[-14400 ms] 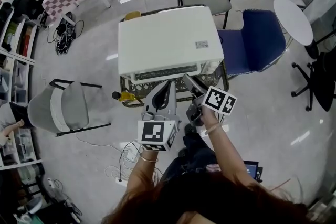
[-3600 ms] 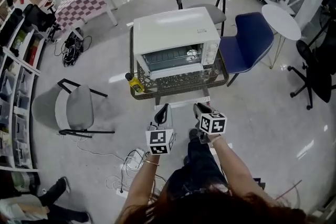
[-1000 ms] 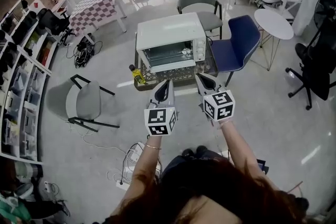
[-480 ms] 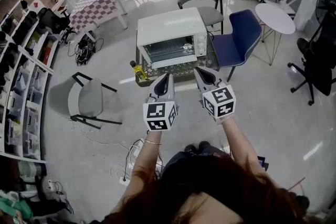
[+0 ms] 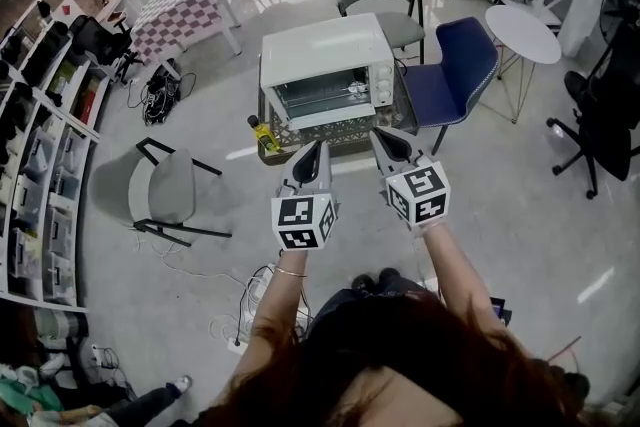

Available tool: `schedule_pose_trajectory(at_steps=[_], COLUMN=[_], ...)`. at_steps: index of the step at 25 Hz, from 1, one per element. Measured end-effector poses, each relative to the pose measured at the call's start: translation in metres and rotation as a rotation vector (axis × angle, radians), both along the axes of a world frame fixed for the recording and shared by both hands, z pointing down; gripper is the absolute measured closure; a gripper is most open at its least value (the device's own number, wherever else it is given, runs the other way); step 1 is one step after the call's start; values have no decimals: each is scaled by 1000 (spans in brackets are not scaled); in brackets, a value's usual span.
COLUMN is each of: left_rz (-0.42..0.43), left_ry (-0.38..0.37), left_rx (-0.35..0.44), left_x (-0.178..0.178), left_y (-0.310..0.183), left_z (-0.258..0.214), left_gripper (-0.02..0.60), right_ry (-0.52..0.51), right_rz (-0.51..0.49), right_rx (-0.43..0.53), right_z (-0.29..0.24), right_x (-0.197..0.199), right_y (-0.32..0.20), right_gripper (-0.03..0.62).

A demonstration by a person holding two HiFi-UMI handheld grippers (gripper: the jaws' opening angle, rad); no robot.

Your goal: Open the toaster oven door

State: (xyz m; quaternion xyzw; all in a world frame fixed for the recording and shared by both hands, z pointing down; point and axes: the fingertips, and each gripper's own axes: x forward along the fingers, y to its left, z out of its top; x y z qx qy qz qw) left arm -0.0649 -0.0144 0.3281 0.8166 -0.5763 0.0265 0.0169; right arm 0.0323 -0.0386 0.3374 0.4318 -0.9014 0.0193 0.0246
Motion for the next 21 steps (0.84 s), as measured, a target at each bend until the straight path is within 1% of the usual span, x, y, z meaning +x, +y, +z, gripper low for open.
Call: schedule_pose_trajectory(at_steps=[9,21], left_rz=[7,17], left_ry=[5,8], left_rx=[-14,-29], left_x=[1,6], left_y=[-5,-11], left_z=[11,16], left_gripper=[568,568], right_ry=[7,8], right_rz=[6,13], right_rx=[-31,-33], right_z=[17,18], right_x=[4,9], right_y=[-4,-10], right_gripper=[592,592])
